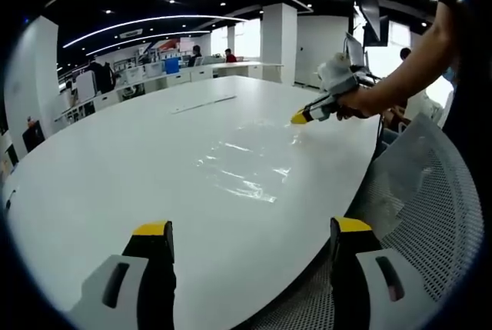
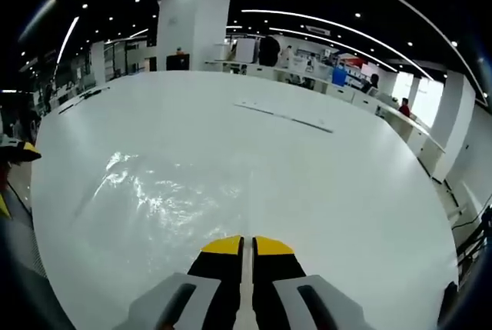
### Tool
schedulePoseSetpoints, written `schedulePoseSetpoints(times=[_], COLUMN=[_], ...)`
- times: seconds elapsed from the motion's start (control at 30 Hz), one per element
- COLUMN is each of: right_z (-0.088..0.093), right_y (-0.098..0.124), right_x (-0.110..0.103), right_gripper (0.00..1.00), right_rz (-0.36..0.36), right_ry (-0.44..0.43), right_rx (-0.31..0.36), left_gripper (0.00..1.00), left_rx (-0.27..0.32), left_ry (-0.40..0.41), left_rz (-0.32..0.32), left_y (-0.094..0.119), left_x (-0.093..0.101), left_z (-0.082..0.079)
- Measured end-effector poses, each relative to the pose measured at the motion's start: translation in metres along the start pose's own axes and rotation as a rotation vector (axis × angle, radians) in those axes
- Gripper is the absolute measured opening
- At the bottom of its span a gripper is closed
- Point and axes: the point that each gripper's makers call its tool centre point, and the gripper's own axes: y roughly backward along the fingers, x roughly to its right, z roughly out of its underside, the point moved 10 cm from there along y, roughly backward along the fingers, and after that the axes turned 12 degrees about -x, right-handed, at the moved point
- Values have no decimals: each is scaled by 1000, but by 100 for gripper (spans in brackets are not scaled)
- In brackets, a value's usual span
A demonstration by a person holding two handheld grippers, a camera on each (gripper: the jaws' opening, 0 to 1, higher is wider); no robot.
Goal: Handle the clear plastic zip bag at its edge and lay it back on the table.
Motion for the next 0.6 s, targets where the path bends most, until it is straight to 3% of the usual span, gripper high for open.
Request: schedulePoseSetpoints(times=[0.6], right_z=[-14], right_y=[34], right_x=[-8], right_gripper=[0], right_rz=[15], right_ry=[68], right_rx=[73], left_gripper=[83], left_rx=[1], left_ry=[-6], left_rz=[13], left_y=[1], left_x=[1], left_z=[-3])
